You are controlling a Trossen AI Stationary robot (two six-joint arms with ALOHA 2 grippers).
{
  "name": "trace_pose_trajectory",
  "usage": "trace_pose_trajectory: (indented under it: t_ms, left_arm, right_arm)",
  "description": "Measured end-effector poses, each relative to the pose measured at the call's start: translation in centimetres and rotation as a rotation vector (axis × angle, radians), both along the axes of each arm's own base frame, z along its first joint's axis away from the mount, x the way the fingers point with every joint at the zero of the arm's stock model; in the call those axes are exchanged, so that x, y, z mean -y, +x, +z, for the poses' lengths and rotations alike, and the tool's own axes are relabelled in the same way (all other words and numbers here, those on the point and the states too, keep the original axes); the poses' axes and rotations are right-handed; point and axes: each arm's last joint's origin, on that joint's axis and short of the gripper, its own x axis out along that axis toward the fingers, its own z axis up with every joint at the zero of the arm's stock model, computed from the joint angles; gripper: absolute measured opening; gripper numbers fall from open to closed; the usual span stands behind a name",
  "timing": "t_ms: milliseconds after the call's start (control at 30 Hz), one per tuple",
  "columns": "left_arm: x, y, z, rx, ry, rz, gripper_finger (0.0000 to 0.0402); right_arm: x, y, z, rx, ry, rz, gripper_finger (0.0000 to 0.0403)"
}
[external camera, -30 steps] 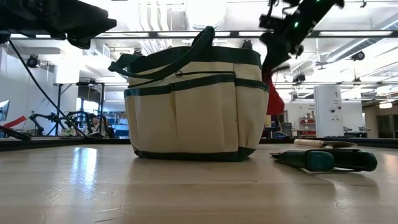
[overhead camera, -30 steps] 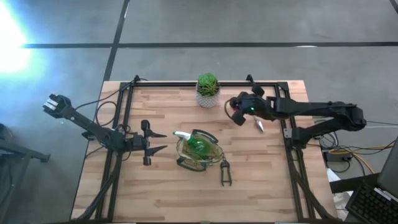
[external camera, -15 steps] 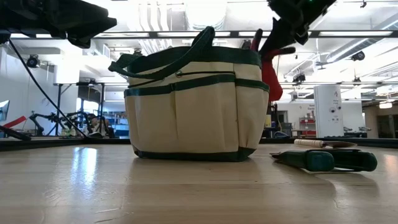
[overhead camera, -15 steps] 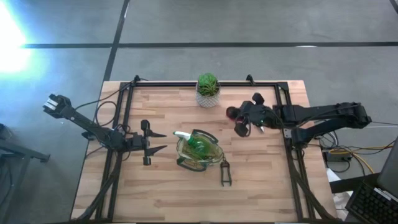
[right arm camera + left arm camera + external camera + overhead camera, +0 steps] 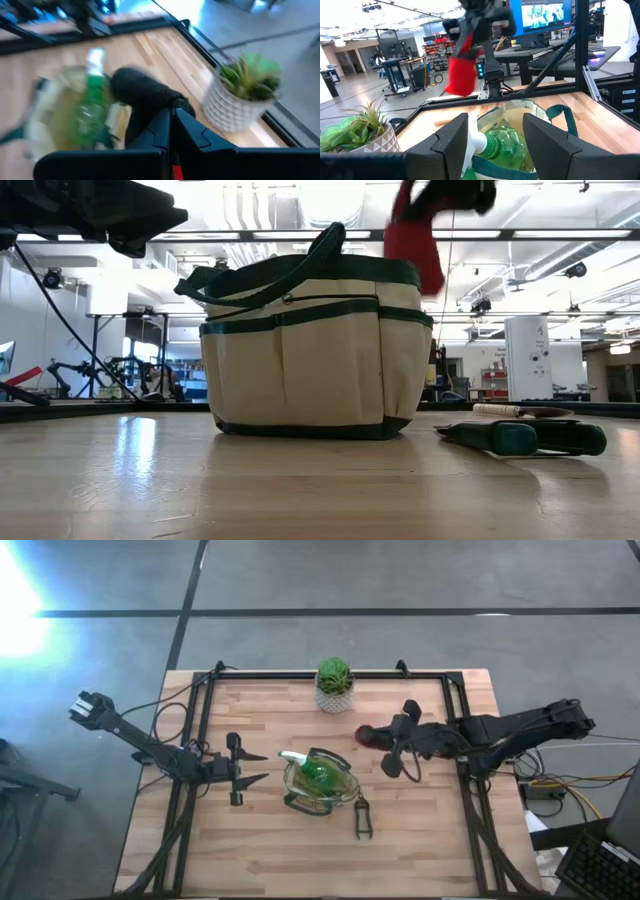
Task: Pick & Place Garden tools in Gardening bag
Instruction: Put the red and black gloves into the white gardening bag
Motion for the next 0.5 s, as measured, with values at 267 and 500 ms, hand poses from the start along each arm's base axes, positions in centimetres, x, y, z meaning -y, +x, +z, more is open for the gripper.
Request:
trace_pose_trajectory:
  t_ms: [267,500]
  left_arm:
    - [0.0,0.0,0.0,0.004,-0.005,0.000,0.0193]
    - [0.0,0.0,0.1,0.013,-0.021,-0.001,0.0193]
  right_arm:
    - [-3.6,1.3,2.9,0.065,0.008,0.116,0.0008]
    - [-6.5,4.6,3.7,0.038,-0.024,0.192,0.0008]
